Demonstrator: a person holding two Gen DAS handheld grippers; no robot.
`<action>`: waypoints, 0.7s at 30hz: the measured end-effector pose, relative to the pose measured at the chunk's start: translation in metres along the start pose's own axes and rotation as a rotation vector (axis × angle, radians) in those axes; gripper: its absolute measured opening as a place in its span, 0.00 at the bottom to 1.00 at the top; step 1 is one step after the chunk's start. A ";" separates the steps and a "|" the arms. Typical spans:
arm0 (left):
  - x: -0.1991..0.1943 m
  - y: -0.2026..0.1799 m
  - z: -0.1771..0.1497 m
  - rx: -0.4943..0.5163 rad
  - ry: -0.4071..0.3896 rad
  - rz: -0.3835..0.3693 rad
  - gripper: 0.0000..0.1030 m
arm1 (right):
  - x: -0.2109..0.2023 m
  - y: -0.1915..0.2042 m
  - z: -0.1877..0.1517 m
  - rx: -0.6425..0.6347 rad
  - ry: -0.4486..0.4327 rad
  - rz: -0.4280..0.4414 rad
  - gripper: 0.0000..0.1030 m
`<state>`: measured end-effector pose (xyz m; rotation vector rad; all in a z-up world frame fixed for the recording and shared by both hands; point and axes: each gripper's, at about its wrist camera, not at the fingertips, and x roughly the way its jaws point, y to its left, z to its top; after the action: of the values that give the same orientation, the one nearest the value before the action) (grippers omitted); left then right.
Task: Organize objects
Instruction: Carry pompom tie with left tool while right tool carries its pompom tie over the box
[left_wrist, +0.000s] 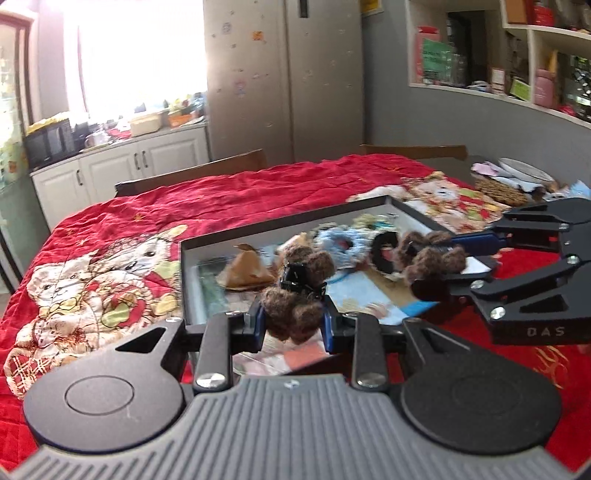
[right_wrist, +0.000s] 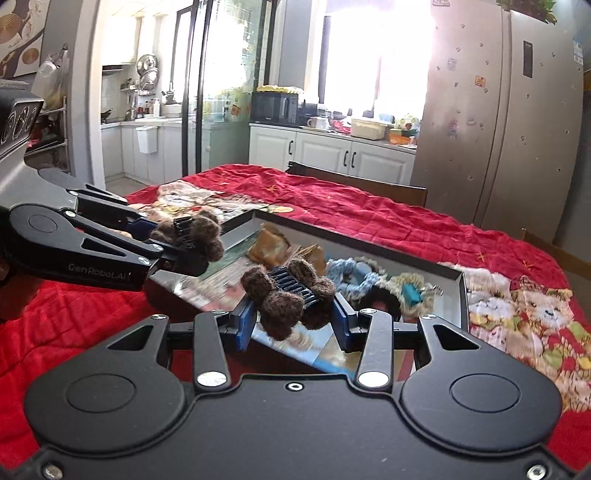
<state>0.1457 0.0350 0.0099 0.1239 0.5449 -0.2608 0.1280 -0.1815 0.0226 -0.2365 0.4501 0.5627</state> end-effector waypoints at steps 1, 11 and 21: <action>0.004 0.004 0.001 -0.013 0.004 0.009 0.32 | 0.004 0.000 0.002 -0.001 0.002 -0.005 0.40; 0.041 0.026 0.006 -0.075 0.046 0.069 0.32 | 0.044 -0.009 0.016 0.025 0.024 -0.047 0.40; 0.071 0.033 0.004 -0.110 0.096 0.086 0.32 | 0.082 -0.014 0.017 0.052 0.070 -0.055 0.40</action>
<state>0.2151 0.0506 -0.0227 0.0530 0.6463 -0.1407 0.2034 -0.1501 0.0000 -0.2188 0.5235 0.4894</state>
